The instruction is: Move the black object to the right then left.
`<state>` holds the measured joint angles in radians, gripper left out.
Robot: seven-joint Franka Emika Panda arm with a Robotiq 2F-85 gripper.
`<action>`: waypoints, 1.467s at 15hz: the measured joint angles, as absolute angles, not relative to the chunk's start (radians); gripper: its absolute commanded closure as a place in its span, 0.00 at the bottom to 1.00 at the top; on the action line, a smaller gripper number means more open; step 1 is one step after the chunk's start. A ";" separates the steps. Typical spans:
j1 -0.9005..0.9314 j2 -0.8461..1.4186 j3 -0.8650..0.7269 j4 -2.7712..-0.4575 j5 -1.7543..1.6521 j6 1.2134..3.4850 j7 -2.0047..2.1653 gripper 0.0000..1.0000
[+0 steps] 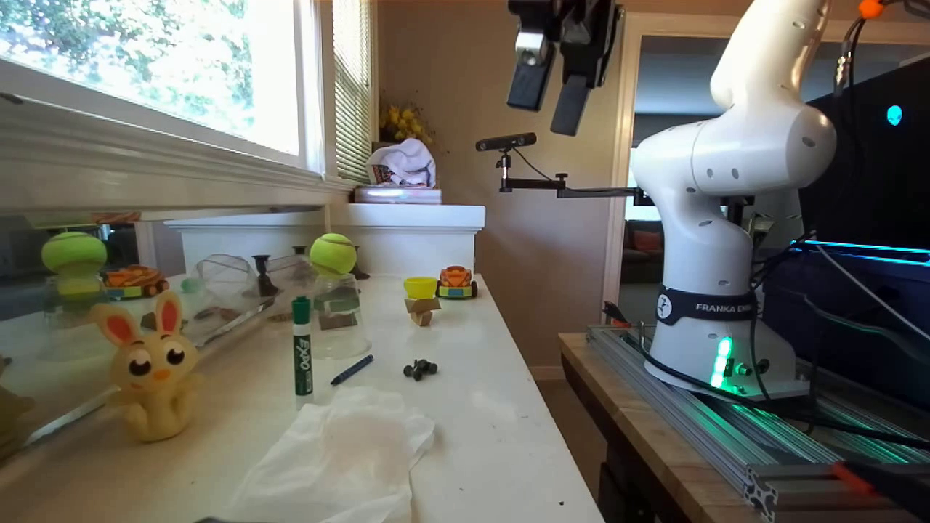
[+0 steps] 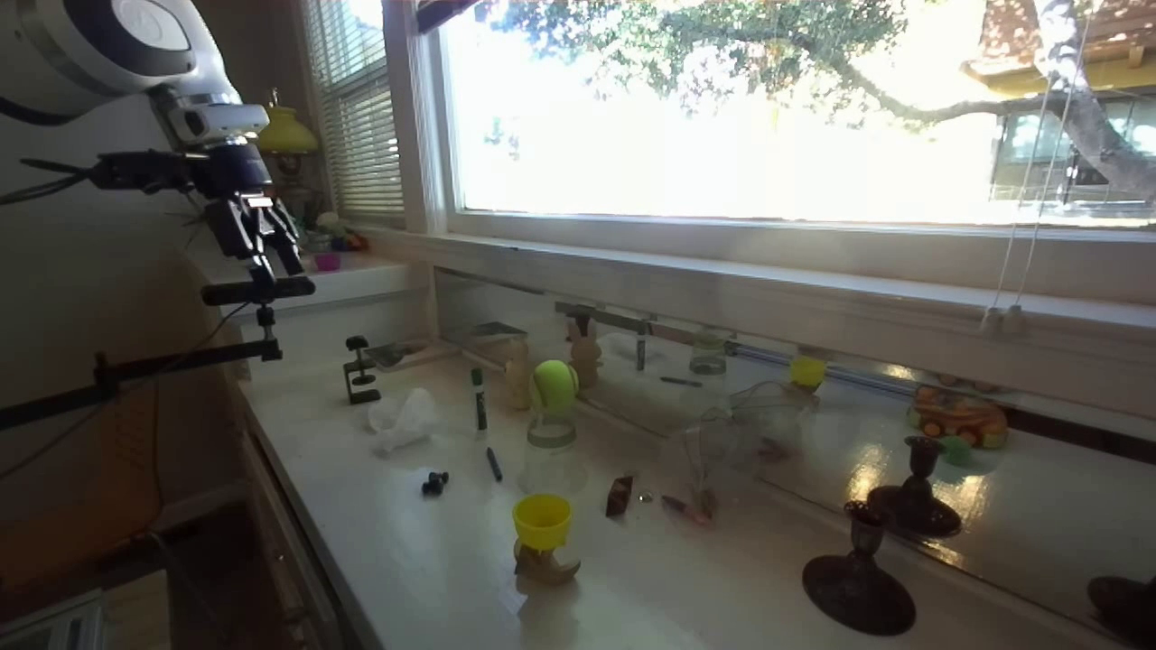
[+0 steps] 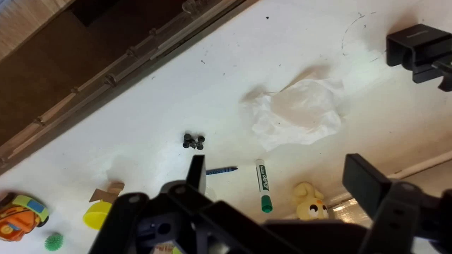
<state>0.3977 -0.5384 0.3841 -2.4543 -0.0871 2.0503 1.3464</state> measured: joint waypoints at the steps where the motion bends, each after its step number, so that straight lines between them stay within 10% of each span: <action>1: 0.398 -0.551 0.366 -2.455 -0.066 2.057 1.308 0.00; 22: 0.252 -0.620 0.338 -2.359 0.245 1.559 0.953 0.00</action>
<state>0.2522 -0.6196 0.3381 -2.3591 0.2454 1.5593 0.9525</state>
